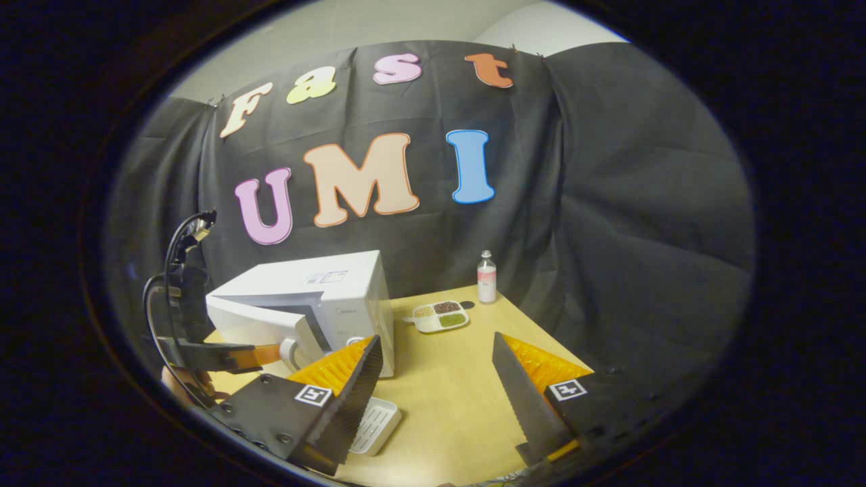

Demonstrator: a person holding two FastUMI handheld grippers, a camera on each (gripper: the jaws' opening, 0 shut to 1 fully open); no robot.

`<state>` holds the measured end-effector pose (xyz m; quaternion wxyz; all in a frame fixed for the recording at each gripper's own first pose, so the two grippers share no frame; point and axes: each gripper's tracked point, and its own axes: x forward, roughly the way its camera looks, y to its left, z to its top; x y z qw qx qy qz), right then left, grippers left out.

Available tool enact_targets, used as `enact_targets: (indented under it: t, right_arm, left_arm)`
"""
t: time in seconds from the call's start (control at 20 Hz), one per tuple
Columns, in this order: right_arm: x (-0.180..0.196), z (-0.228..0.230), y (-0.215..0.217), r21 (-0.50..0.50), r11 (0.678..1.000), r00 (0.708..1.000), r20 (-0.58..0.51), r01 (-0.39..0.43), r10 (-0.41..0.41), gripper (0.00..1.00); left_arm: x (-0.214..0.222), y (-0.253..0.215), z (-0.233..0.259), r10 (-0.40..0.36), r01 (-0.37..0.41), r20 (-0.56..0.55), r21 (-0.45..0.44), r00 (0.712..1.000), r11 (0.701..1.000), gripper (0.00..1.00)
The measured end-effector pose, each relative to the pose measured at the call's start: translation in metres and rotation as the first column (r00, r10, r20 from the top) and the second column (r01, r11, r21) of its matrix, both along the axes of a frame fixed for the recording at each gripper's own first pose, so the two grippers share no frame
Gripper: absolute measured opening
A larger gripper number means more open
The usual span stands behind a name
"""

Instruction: Open the microwave oven with the left hand, put the food in, and close the microwave oven.

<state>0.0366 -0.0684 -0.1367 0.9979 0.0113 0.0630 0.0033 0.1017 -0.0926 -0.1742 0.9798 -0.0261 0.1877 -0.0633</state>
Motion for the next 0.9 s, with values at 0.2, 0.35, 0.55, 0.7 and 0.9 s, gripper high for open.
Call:
enact_targets:
  t: [0.2,0.35,0.55,0.7,0.9]
  right_arm:
    - [0.004,0.004,-0.005,0.035,0.999,1.000,0.025,0.001,-0.002,0.92]
    - [0.003,0.006,-0.009,0.041,0.999,0.999,0.032,0.008,-0.009,0.92]
    - [0.005,0.005,-0.008,0.034,0.999,1.000,0.026,0.005,-0.006,0.92]
    - [0.007,0.004,-0.006,0.028,1.000,1.000,0.021,-0.002,0.001,0.92]
    - [0.011,0.000,-0.003,0.022,1.000,1.000,0.005,-0.006,0.006,0.92]
  left_arm:
    - [0.020,-0.003,0.004,0.019,-0.020,0.021,0.023,1.000,1.000,0.01]
    - [0.030,0.000,0.008,0.034,-0.036,0.031,0.045,0.999,0.998,0.00]
    - [0.041,0.002,0.015,0.050,-0.052,0.049,0.039,0.998,0.998,0.00]
    - [0.048,0.008,0.016,0.066,-0.069,0.059,0.049,0.996,0.996,0.00]
    - [0.051,0.009,0.015,0.071,-0.073,0.056,0.027,0.996,0.997,0.01]
